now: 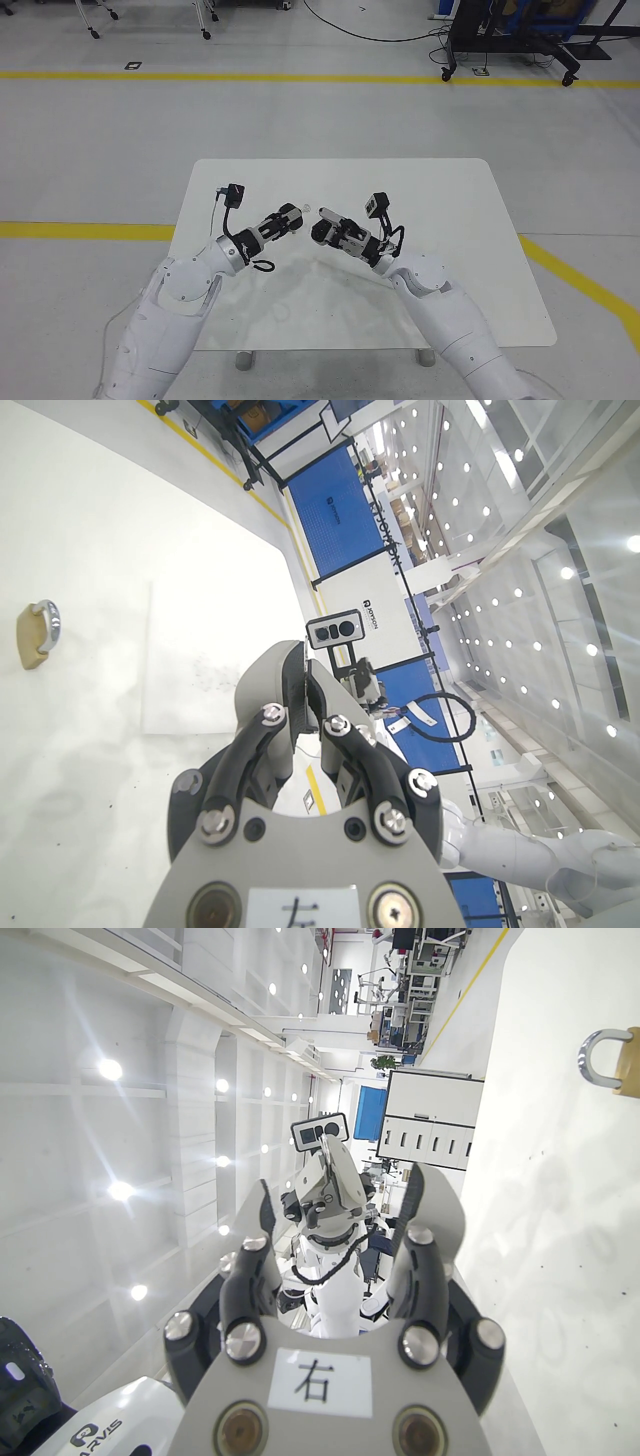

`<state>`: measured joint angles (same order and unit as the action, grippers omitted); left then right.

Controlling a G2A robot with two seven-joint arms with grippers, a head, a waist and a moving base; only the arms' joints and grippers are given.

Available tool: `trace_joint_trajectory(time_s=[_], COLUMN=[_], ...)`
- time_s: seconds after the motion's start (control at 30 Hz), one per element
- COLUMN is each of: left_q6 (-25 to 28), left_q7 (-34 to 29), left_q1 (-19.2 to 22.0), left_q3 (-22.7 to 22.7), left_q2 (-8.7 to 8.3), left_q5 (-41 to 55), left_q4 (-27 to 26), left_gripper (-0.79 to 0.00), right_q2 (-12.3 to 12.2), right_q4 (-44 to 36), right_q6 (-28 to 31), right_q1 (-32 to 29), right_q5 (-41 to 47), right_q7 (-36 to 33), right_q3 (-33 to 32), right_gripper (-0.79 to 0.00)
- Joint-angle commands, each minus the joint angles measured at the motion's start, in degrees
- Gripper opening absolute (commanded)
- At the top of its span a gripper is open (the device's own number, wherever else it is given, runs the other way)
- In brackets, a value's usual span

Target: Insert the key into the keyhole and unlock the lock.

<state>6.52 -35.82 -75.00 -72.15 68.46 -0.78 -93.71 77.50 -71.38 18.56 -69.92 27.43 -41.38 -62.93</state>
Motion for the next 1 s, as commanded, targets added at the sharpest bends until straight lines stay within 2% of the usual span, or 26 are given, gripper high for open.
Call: trace_joint_trajectory(time_s=[0.0,0.2,0.27,0.37,0.53,0.73,0.8,0.83,0.97], left_q6=[0.0,-1.0,-2.2,-5.2,-13.3,-11.9,-11.5,-11.2,-9.3], left_q7=[-0.1,0.2,-1.4,-7.6,-27.0,-31.5,-31.3,-31.4,-31.0], left_q1=[0.0,-0.5,-0.3,0.7,4.8,7.5,7.8,8.0,8.1], left_q3=[0.0,-0.1,-1.1,-2.9,-3.0,-0.1,0.6,0.9,2.0], left_q2=[0.0,0.06,0.01,-0.19,-0.98,-1.21,-1.22,-1.24,-1.37], left_q5=[0.0,2.0,5.8,13.9,21.4,18.3,17.7,17.5,15.7], left_q4=[0.0,0.0,0.8,2.8,8.6,10.8,11.1,11.2,10.6], left_gripper=[-0.785,-0.785,-0.785,-0.785,-0.785,-0.785,-0.785,-0.785,-0.785], right_q2=[0.0,0.0,-0.3,-1.3,-3.5,-4.6,-4.5,-4.4,-3.9], right_q4=[0.0,0.0,0.3,0.7,-0.5,-1.1,-0.5,0.0,2.9], right_q6=[0.0,0.0,0.1,0.8,2.7,1.2,0.5,0.1,-1.2], right_q1=[0.0,0.0,0.2,0.8,0.3,-0.8,-0.4,-0.1,1.6], right_q5=[0.0,0.0,-4.1,-12.7,-16.1,-11.8,-9.1,-7.6,-3.4], right_q7=[0.0,0.0,0.9,-1.3,-13.8,-22.4,-24.1,-24.9,-26.4], right_q3=[0.0,0.0,-0.2,-1.4,-5.5,-7.2,-6.6,-6.1,-4.2], right_gripper=[0.0,0.0,0.0,0.0,0.0,-0.009,-0.16,-0.191,-0.394])
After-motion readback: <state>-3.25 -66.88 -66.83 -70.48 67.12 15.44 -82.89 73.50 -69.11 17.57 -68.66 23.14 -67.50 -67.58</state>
